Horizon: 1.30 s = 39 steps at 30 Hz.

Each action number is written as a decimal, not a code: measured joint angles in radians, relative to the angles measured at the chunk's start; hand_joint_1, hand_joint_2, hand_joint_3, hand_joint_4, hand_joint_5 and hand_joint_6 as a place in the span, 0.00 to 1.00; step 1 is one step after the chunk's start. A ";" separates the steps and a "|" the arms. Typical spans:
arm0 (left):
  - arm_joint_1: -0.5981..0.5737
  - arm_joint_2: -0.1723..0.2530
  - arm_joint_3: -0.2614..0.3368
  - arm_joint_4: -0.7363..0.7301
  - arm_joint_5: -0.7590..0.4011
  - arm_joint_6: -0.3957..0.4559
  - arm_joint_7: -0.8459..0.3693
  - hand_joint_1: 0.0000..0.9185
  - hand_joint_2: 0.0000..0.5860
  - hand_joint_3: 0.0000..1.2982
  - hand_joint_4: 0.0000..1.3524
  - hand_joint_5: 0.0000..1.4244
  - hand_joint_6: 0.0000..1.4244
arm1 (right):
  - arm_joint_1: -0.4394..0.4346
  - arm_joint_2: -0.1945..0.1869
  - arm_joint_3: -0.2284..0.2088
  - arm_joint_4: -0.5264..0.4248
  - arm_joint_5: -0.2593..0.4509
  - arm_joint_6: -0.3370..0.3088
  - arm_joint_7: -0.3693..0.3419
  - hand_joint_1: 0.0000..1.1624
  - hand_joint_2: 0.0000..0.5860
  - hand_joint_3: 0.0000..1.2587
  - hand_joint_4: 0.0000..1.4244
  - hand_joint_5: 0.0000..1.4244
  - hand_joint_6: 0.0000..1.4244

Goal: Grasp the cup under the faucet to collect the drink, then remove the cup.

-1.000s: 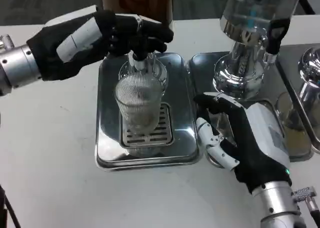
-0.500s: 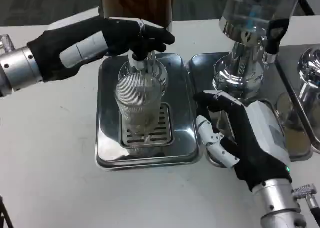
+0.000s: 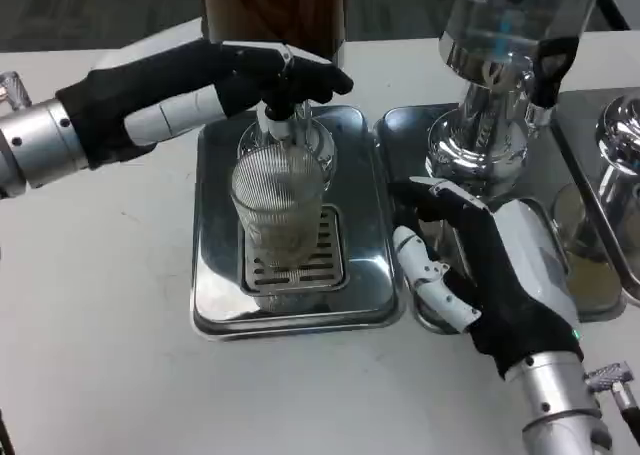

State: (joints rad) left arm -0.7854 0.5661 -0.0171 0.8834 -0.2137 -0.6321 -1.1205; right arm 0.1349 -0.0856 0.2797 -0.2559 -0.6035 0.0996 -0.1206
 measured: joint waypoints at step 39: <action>0.038 0.017 -0.010 -0.064 0.008 -0.012 0.033 0.00 0.11 0.21 0.11 0.11 0.10 | -0.282 -0.042 -0.024 0.263 0.321 0.051 0.320 0.38 0.38 0.00 0.00 0.00 0.00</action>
State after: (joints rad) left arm -0.7471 0.5826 -0.0275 0.8192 -0.2057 -0.6440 -1.0877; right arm -0.1475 -0.1272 0.2557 0.0075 -0.2826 0.1506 0.1998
